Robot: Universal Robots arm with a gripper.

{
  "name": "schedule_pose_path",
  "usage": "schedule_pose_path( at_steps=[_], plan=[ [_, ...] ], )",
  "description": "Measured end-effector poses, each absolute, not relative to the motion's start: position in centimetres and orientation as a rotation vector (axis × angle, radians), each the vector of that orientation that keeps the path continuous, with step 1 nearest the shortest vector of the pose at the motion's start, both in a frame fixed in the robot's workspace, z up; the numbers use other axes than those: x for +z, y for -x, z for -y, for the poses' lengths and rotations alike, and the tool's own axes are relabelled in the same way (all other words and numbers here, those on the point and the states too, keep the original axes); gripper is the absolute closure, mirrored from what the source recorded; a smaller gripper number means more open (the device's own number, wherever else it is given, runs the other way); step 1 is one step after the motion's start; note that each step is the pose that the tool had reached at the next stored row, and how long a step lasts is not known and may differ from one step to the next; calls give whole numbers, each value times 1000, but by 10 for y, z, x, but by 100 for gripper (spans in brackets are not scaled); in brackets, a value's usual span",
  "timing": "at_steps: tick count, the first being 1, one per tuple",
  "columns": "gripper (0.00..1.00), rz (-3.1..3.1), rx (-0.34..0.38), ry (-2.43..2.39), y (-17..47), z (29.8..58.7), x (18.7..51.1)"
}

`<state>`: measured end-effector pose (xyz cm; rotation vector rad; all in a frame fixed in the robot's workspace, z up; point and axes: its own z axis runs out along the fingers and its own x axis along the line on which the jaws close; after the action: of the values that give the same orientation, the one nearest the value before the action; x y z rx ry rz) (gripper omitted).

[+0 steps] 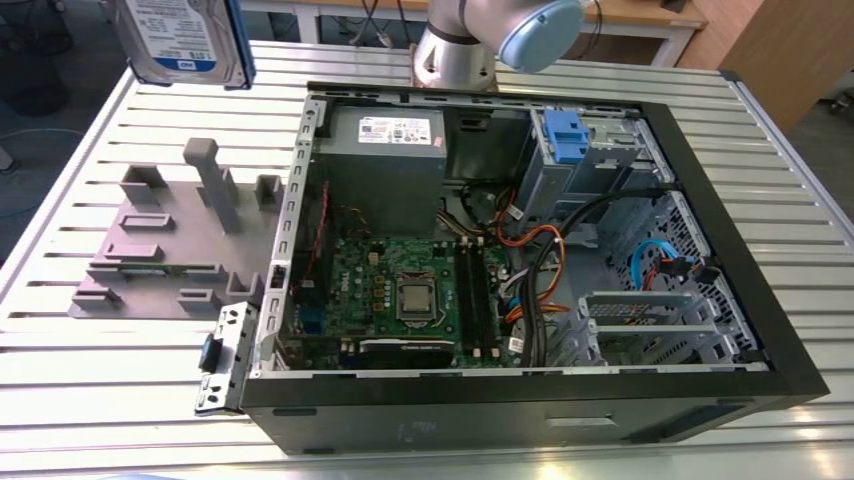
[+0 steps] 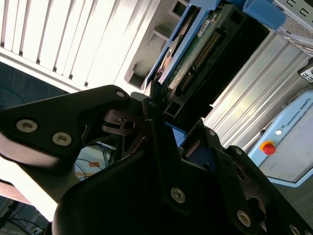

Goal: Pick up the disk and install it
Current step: 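Pick up the disk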

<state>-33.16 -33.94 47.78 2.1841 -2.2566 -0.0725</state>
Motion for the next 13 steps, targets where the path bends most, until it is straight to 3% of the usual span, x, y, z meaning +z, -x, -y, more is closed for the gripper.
schedule_pose_path(
  at_steps=[13],
  plan=[
    [63, 2257, -72, -2184, 327, 339, 478]
  ],
)
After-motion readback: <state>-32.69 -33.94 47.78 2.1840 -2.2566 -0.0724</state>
